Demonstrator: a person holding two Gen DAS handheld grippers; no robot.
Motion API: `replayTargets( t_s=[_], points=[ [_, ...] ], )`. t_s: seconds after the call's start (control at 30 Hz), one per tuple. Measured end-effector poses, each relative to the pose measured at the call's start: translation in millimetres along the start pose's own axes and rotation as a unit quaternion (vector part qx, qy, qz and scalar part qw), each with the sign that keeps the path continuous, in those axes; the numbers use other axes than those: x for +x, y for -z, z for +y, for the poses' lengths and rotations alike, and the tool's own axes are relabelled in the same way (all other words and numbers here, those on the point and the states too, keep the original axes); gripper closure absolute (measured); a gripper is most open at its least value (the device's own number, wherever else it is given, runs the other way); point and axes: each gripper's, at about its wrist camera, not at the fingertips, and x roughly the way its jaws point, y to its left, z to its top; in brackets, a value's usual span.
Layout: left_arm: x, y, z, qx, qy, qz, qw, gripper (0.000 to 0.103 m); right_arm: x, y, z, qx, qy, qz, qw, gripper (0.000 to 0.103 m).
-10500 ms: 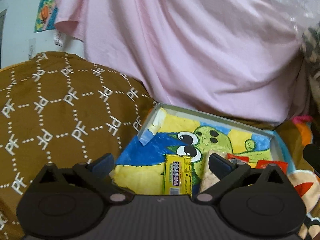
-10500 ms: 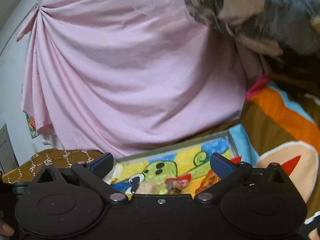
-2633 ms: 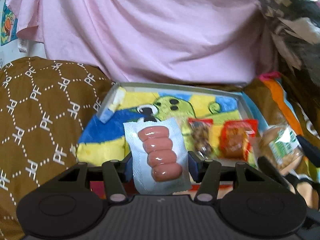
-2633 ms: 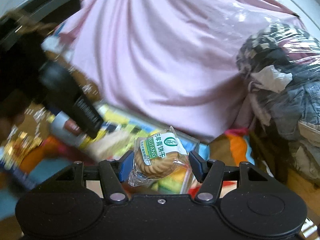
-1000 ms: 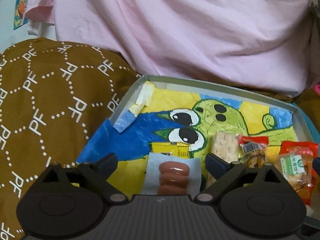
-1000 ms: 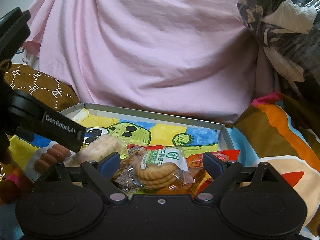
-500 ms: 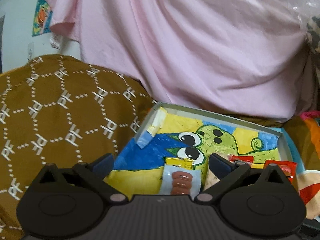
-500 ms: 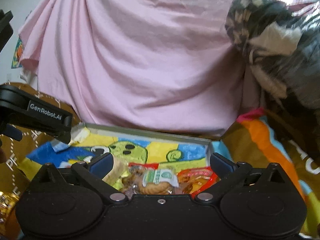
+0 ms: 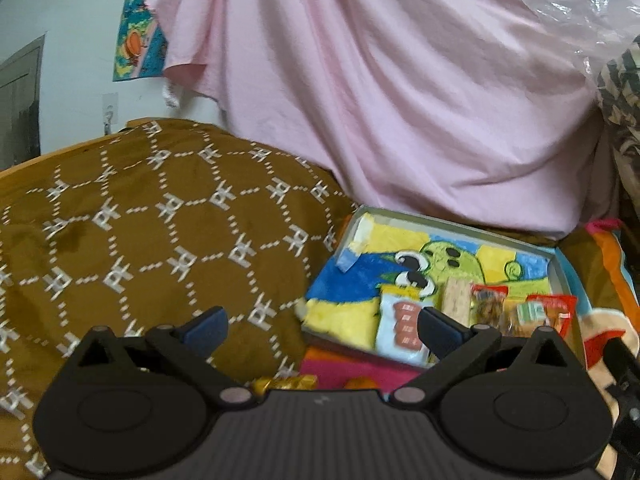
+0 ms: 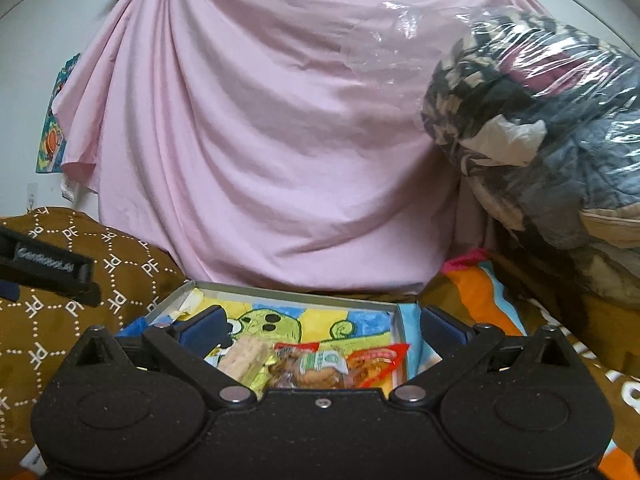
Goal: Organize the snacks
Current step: 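Withdraw both tools and move them over the blue stick and dried fish pack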
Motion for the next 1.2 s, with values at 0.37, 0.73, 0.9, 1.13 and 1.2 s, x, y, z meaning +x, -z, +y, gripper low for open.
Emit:
replayTargets(
  t_s=[0.37,0.73,0.9,1.13,1.2],
  points=[
    [-41.0,45.2,40.3,0.019,0.006,0.029,0.9994,0.000,-69.9,18.6,14.6,-0.012,0.000,0.034,0.999,0.001],
    [-51.6,90.1,68.4,0.043,0.011,0.078,0.9959,0.000,-116.3,52.3,27.9,-0.011,-0.013,0.111,0.994,0.001],
    [-47.1,103.5,76.7,0.053,0.010,0.099,0.9936,0.000,-123.1,62.8,33.1,-0.003,-0.028,0.152,0.988,0.001],
    [-37.7,110.6,83.5,0.051,0.004,0.116,0.9919,0.000,-119.0,77.8,42.7,-0.014,-0.039,0.209,0.977,0.001],
    [-34.3,110.3,83.6,0.053,0.004,0.118,0.9916,0.000,-115.8,80.1,43.4,-0.014,-0.040,0.218,0.975,0.001]
  ],
)
